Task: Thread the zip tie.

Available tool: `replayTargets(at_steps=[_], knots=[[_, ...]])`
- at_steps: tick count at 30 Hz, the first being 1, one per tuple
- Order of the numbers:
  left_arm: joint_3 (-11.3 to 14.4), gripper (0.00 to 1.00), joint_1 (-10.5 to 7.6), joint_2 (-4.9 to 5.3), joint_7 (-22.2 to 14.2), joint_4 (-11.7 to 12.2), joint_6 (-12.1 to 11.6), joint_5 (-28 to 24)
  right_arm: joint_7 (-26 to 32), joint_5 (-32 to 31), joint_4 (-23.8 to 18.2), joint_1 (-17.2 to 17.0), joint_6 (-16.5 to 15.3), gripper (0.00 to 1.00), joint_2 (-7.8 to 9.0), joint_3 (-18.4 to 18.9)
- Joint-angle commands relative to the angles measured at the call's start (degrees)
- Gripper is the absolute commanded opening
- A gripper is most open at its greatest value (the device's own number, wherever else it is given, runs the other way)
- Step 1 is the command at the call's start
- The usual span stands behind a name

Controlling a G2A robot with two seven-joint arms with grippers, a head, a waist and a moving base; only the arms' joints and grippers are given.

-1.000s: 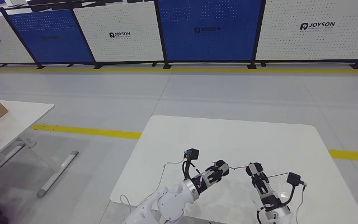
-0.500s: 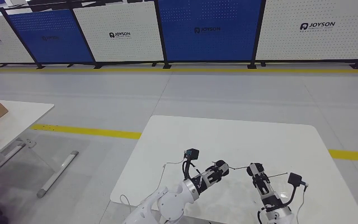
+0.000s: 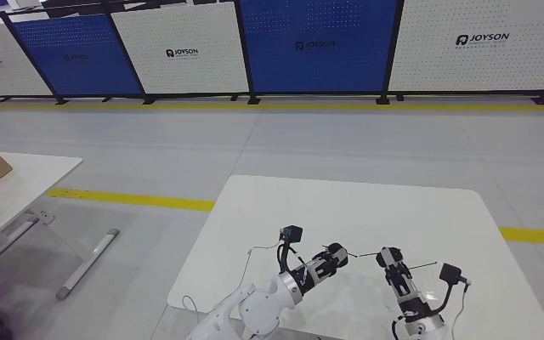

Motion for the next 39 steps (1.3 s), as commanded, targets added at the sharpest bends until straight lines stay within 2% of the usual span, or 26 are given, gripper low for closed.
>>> replayTargets(at_steps=[1, 24, 39], knots=[[0.0, 0.0, 0.0, 0.0, 0.0, 0.0, 0.0, 0.0, -0.21, -0.58, -0.06, -0.17, 0.0, 0.0, 0.0, -0.06], [0.0, 0.0, 0.0, 0.0, 0.0, 0.0, 0.0, 0.0, -0.55, -2.34, -0.4, -0.27, 0.04, 0.0, -0.39, 0.09], [0.0, 0.0, 0.0, 0.0, 0.0, 0.0, 0.0, 0.0, -0.03, -3.21, 0.11, 0.47, 1.75, 0.0, -0.82, -0.68]])
